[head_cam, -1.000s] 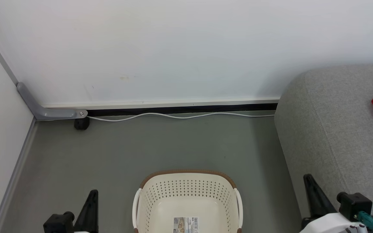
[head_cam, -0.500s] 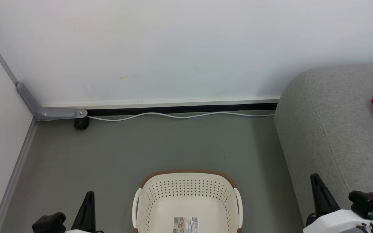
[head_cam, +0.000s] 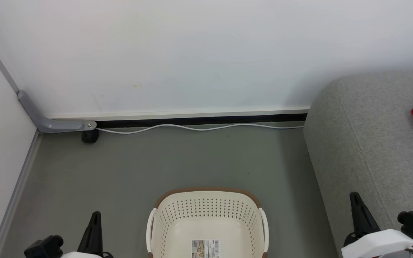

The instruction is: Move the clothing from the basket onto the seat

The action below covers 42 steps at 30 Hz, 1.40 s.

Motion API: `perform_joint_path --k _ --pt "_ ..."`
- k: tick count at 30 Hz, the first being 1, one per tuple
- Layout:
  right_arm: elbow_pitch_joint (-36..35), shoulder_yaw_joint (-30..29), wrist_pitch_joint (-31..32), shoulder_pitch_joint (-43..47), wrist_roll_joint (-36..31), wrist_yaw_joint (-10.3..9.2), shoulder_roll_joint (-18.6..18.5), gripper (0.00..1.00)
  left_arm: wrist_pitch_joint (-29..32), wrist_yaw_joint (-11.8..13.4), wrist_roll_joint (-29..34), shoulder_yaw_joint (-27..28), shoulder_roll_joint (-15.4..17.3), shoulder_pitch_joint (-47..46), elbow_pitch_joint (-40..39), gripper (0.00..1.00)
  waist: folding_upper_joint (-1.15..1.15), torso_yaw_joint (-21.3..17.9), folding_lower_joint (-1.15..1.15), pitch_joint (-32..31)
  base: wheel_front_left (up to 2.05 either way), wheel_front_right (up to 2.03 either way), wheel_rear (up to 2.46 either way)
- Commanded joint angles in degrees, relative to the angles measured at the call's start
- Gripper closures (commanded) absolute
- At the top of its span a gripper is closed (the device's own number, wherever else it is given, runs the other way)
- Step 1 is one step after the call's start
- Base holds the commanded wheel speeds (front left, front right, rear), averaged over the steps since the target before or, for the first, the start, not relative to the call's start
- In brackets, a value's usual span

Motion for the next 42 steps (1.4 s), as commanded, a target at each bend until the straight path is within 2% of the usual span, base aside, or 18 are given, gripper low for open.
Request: perform_joint_path --k 1,42 --pt "-2.0 -0.4 0.7 -2.1 2.3 0.03 -0.3 1.0 0.4 -0.6 -2.4 0.9 0.7 -3.0 -1.8 1.0 0.0 0.0 0.0 0.0 0.0 0.0 0.0" --pt "-4.1 -3.7 7.3 -2.9 28.1 0.05 0.0 1.0 7.2 -1.8 -28.4 3.0 0.9 -5.6 -3.2 1.0 0.0 -0.1 0.0 0.3 0.0 0.0 0.0"
